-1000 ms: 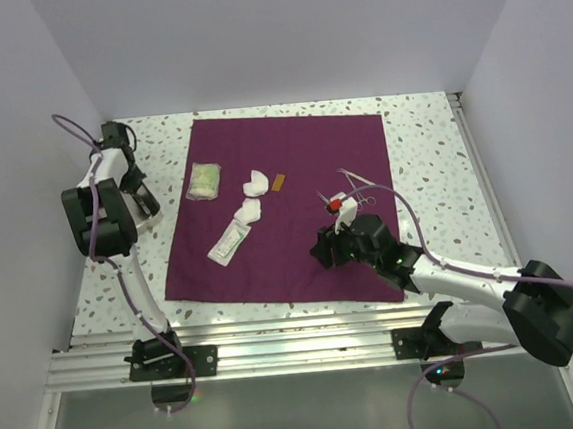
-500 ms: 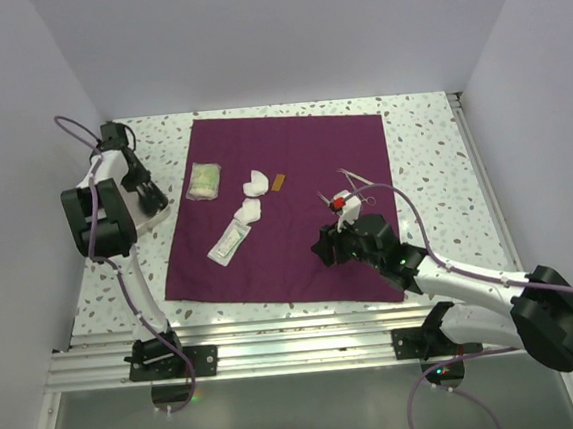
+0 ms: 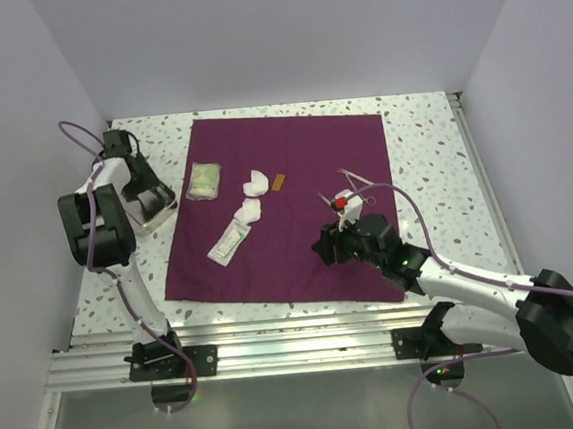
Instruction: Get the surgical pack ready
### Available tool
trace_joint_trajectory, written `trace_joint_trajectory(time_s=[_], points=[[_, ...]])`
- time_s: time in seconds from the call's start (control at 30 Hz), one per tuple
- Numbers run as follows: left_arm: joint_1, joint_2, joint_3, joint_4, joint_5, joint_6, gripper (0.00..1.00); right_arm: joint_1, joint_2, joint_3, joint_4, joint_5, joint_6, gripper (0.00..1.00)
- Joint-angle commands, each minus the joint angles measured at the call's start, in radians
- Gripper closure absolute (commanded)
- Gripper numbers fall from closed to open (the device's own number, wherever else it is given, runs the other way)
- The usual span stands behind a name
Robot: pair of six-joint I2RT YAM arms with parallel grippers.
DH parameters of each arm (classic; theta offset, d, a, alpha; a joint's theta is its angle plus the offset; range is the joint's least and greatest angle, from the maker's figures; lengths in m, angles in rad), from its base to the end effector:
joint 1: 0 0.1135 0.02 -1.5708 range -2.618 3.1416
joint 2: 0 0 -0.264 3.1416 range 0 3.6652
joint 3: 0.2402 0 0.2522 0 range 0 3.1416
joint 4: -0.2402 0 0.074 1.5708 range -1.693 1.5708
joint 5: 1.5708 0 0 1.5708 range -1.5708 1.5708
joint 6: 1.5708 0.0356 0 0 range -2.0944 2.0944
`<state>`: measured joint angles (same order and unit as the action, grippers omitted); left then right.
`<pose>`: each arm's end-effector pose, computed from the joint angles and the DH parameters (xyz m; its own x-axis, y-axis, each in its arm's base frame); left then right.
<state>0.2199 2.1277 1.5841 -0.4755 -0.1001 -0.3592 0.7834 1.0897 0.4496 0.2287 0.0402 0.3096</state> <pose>0.4458 0.1033 0.1691 -0.6838 -0.5112 -0.5206 -0.5432 0.8331 -0.1046 0.1644 0.1617 0.2055 -0.4767 -0.0452 -0.8779 -0.5604 0.7850 0.2640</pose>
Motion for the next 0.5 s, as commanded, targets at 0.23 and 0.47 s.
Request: trace_joint_trajectory(time_s=[0.23,0.47], points=[[-0.011,-0.294,-0.17,0.124,0.005,-0.058,0.34,-0.004,-0.024,0.006,0.001,0.023,-0.017,0.44],[-0.043,-0.244,-0.102,0.106,0.054,-0.096,0.3,-0.003,-0.031,0.001,-0.003,0.029,-0.017,0.44]])
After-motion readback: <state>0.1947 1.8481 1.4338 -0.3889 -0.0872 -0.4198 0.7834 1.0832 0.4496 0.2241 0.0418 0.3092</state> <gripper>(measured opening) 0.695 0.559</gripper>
